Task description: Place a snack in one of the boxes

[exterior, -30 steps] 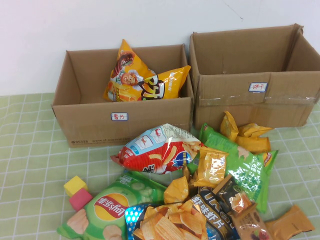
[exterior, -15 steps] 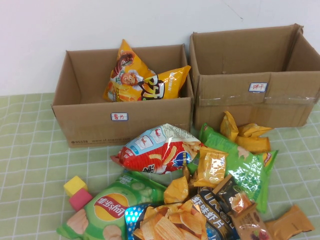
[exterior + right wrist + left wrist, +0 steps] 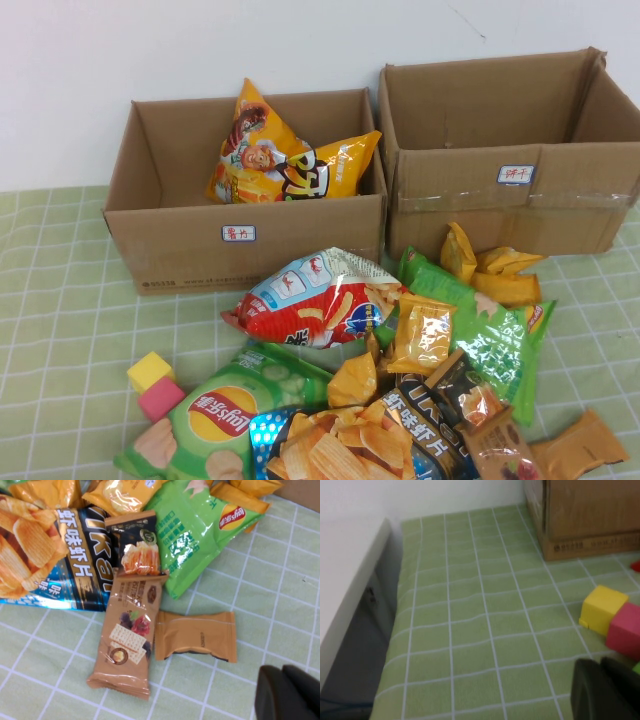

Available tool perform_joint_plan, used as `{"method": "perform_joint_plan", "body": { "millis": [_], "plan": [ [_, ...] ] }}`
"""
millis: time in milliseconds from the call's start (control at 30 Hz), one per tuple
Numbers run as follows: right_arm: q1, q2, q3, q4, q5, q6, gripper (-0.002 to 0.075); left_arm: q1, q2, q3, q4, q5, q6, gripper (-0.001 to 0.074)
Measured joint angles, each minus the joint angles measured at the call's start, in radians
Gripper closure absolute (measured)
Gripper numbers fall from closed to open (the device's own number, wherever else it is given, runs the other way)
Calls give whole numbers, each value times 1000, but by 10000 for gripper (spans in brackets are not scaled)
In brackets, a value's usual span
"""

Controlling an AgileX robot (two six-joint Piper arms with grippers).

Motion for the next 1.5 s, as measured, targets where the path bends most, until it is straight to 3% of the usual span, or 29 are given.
{"method": "perform_joint_plan", "body": {
  "millis": [567, 1133, 1500],
  "plan": [
    [0, 0, 0, 0, 0, 0, 728, -21, -5, 0, 6, 6, -6, 736],
    [0, 0, 0, 0, 0, 2, 728, -77, -5, 0, 113, 6, -162, 736],
    [0, 0, 0, 0, 0, 0, 728, -82, -5, 0, 97, 6, -84, 736]
  ]
}}
